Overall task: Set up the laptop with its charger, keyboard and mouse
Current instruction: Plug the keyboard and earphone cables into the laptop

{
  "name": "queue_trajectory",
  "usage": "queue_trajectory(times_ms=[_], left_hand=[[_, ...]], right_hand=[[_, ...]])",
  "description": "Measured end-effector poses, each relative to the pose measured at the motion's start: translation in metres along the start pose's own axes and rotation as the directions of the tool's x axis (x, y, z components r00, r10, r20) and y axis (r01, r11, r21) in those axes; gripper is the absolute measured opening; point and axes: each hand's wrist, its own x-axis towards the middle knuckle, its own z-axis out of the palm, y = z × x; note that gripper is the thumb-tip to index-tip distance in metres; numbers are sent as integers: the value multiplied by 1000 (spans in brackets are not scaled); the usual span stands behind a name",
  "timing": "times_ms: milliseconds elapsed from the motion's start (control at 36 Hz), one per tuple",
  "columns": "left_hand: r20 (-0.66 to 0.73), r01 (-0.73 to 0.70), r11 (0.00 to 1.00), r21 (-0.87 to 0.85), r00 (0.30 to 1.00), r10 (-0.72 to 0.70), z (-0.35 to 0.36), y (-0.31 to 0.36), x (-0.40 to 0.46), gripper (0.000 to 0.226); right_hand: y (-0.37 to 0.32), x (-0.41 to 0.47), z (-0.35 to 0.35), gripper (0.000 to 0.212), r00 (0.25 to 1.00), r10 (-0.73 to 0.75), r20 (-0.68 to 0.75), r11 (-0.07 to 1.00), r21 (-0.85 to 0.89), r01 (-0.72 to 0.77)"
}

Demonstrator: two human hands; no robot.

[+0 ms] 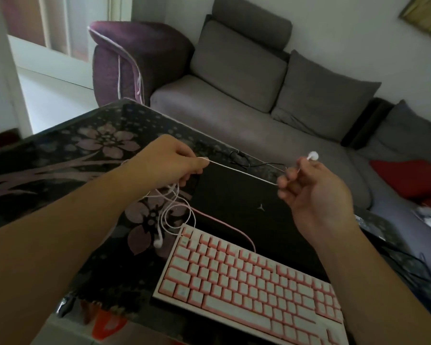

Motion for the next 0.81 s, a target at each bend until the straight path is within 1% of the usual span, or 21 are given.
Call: queue_trajectory(times_ms=[56, 139, 167, 194, 222, 250, 278, 306, 333, 361, 389, 417, 444, 472, 500, 556, 639, 722, 806], left_hand=[[-4, -12, 1000, 28, 1000, 12, 0, 3, 0, 32], [41, -5, 1000, 5, 999, 5, 9, 14, -2, 40], [56, 2, 1000, -11, 998, -1, 13, 18, -2, 42], [65, 5, 1000, -16, 998, -4, 18, 22, -3, 44], [65, 5, 1000, -12, 998, -4, 23, 26, -4, 45], [55, 6, 1000, -2, 998, -6, 27, 30, -4, 45], [39, 14, 1000, 4, 999, -14, 31, 33, -4, 45], [22, 26, 1000, 1, 999, -26, 34, 36, -5, 44], [9, 41, 999, -7, 999, -40, 37, 39, -5, 43], [3, 56, 998, -18, 998, -56, 41, 42, -6, 42], [2, 72, 997, -31, 997, -72, 44, 46, -6, 41], [0, 86, 995, -46, 996, -86, 46, 49, -7, 41], [-4, 101, 993, -61, 995, -101, 49, 51, -8, 40], [-8, 112, 991, -72, 994, -113, 51, 54, -9, 39], [-9, 118, 990, -78, 993, -120, 54, 56, -10, 39], [-3, 124, 989, -86, 992, -124, 58, 59, -12, 38], [25, 144, 983, -110, 990, -142, 62, 63, -13, 39], [62, 173, 973, -150, 984, -165, 65, 65, -16, 40], [58, 199, 967, -159, 980, -192, 70, 65, -17, 32]], right_hand=[[2, 0, -4, 17, 995, 64, -77, 995, -76, -70], [7, 1, -3, 22, 950, 237, -203, 944, -182, -275], [11, 1, 0, 27, 936, 274, -223, 913, -246, -326], [15, 0, 1, 37, 936, 262, -236, 866, -371, -336], [20, -3, 2, 51, 948, 199, -250, 777, -548, -308], [25, -7, 2, 63, 968, 88, -234, 658, -716, -233], [27, -14, 2, 68, 984, -40, -173, 553, -824, -123], [28, -22, 6, 63, 986, -136, -91, 499, -867, -11], [29, -30, 9, 50, 981, -192, -3, 483, -871, 92], [29, -36, 14, 35, 978, -189, 87, 503, -847, 172], [28, -42, 20, 23, 979, -120, 168, 546, -812, 206], [29, -46, 27, 17, 971, -20, 240, 596, -777, 204], [30, -48, 32, 17, 954, 66, 291, 631, -753, 186], [32, -48, 35, 17, 941, 119, 316, 651, -740, 166], [34, -46, 36, 17, 936, 135, 324, 658, -736, 160], [38, -40, 34, 15, 945, 108, 310, 657, -735, 166], [41, -38, 20, 9, 950, 75, 303, 693, -701, 169], [45, -39, 9, 10, 948, 87, 308, 721, -676, 154], [45, -38, 2, 10, 949, 121, 292, 759, -643, 101]])
